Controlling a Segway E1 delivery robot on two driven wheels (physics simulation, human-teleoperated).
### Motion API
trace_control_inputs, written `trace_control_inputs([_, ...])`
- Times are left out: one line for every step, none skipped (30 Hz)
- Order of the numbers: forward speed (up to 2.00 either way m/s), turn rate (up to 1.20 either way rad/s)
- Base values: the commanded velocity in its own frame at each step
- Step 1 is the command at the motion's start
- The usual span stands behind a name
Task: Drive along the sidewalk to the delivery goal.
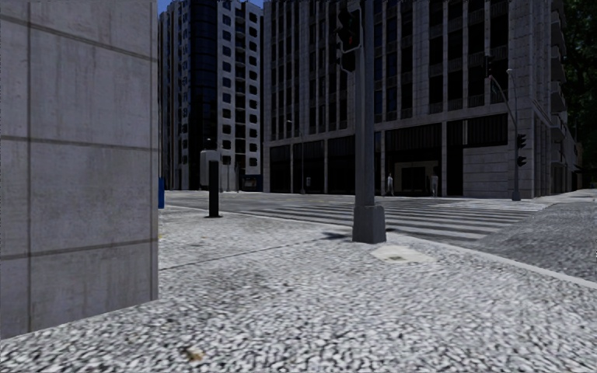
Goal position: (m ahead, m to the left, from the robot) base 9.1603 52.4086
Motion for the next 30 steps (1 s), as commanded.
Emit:
trace_control_inputs([1.18,0.0])
trace_control_inputs([1.18,0.0])
trace_control_inputs([1.2,0.0])
trace_control_inputs([1.2,0.0])
trace_control_inputs([1.21,0.0])
trace_control_inputs([1.21,0.0])
trace_control_inputs([1.21,0.0])
trace_control_inputs([1.22,0.0])
trace_control_inputs([1.22,0.0])
trace_control_inputs([1.24,0.0])
trace_control_inputs([1.26,0.0])
trace_control_inputs([1.28,0.0])
trace_control_inputs([1.28,0.0])
trace_control_inputs([1.29,0.0])
trace_control_inputs([1.29,0.0])
trace_control_inputs([1.29,0.0])
trace_control_inputs([1.3,0.0])
trace_control_inputs([1.3,0.0])
trace_control_inputs([1.3,0.0])
trace_control_inputs([1.3,0.0])
trace_control_inputs([1.3,0.0])
trace_control_inputs([1.3,0.05])
trace_control_inputs([1.3,0.15])
trace_control_inputs([1.3,0.15])
trace_control_inputs([1.3,0.22])
trace_control_inputs([1.3,0.3])
trace_control_inputs([1.3,0.41])
trace_control_inputs([1.3,0.41])
trace_control_inputs([1.3,0.48])
trace_control_inputs([1.3,0.5])
